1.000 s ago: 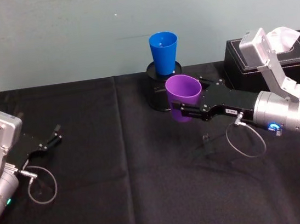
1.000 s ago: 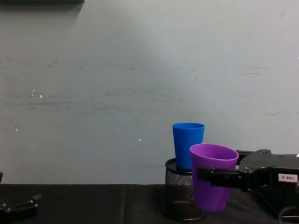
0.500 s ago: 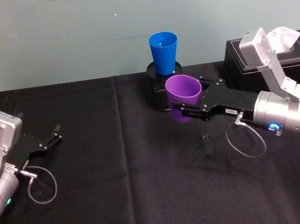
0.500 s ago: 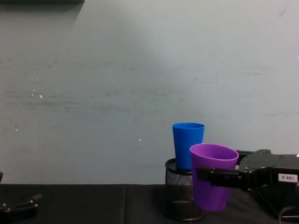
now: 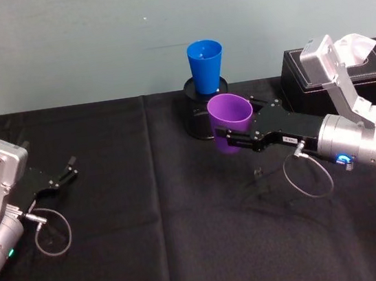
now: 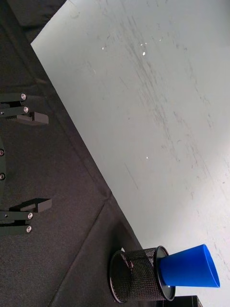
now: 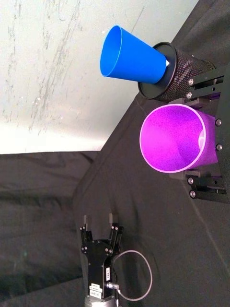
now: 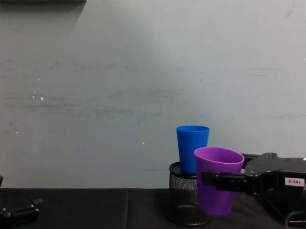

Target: Pick up one cup with a gripper and tap it against the other cup.

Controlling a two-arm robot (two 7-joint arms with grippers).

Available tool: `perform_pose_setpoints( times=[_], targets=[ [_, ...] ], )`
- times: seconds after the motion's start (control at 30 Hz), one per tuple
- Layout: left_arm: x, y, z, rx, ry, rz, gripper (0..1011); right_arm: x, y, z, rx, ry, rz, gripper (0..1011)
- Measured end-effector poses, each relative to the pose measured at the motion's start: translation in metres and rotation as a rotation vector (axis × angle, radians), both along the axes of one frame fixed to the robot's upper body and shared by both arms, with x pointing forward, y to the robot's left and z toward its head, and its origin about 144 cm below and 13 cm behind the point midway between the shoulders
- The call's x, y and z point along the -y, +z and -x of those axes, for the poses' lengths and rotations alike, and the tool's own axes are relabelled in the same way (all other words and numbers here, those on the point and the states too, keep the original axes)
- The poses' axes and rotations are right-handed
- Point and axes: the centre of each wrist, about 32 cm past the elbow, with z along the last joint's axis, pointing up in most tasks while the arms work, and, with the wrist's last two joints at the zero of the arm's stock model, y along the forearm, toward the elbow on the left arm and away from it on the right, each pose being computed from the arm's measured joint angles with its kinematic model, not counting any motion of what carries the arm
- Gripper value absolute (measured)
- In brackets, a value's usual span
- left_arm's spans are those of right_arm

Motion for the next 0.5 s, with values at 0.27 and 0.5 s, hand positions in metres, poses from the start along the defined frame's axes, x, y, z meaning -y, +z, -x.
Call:
perform_pose_setpoints(
  times=[0.27,0.5],
  targets=[
    [0.0000,0.0000,0.0000,0.000,0.000,0.000,1000,0.0000,0.0000,0.0000,0.000,0.000,0.000,723],
    [0.0000,0.0000,0.0000,0.000,0.000,0.000,1000,0.0000,0.0000,0.0000,0.000,0.000,0.000,723]
  ],
)
